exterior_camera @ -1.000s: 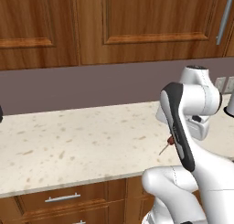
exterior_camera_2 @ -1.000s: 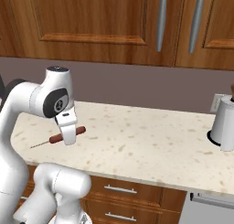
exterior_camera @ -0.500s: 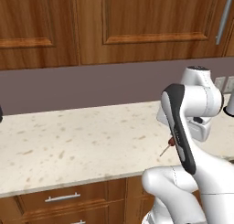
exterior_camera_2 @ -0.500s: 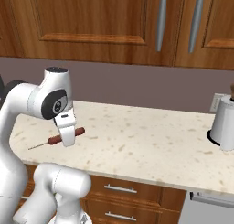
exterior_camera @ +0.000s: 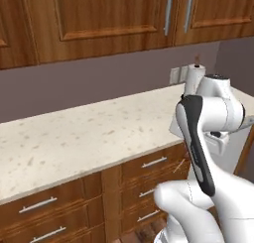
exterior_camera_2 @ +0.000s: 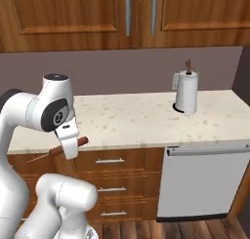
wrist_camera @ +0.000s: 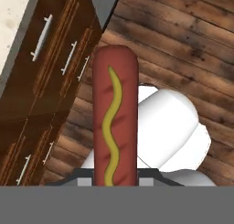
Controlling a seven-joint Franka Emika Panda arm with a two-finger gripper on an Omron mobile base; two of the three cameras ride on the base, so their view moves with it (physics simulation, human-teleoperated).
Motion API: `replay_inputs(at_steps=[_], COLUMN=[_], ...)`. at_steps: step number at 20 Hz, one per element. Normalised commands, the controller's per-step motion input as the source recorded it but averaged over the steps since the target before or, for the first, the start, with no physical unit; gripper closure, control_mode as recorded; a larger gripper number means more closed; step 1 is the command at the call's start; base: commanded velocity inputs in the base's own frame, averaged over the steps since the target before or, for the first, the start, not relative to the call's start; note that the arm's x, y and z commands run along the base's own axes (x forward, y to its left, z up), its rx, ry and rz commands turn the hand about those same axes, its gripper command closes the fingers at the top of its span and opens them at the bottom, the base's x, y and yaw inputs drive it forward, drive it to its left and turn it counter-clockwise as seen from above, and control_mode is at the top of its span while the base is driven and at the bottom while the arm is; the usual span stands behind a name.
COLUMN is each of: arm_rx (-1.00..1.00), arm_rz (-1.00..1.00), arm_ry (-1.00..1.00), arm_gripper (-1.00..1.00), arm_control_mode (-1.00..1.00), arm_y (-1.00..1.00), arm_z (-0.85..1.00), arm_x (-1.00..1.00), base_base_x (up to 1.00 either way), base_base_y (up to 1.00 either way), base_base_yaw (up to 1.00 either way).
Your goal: Store the hot dog in the freezer for long-term storage. Close the freezer door after placing the cooked food.
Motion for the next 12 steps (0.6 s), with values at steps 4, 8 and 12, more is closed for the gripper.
replay_inputs(at_steps=[4, 8, 12], arm_rx=[0.00, 0.00, 0.00], arm_rz=[0.00, 0.00, 0.00], arm_ry=[0.00, 0.00, 0.00], arm_gripper=[1.00, 1.00, 1.00], arm_control_mode=[1.00, 1.00, 1.00], arm_y=[0.00, 0.00, 0.00], arm_z=[0.00, 0.00, 0.00], arm_x=[0.00, 0.00, 0.00], base_base_x=[-0.22, -0.17, -0.24], base_base_y=[-0.57, -0.50, -0.44], base_base_yaw=[-0.70, -0.73, -0.69])
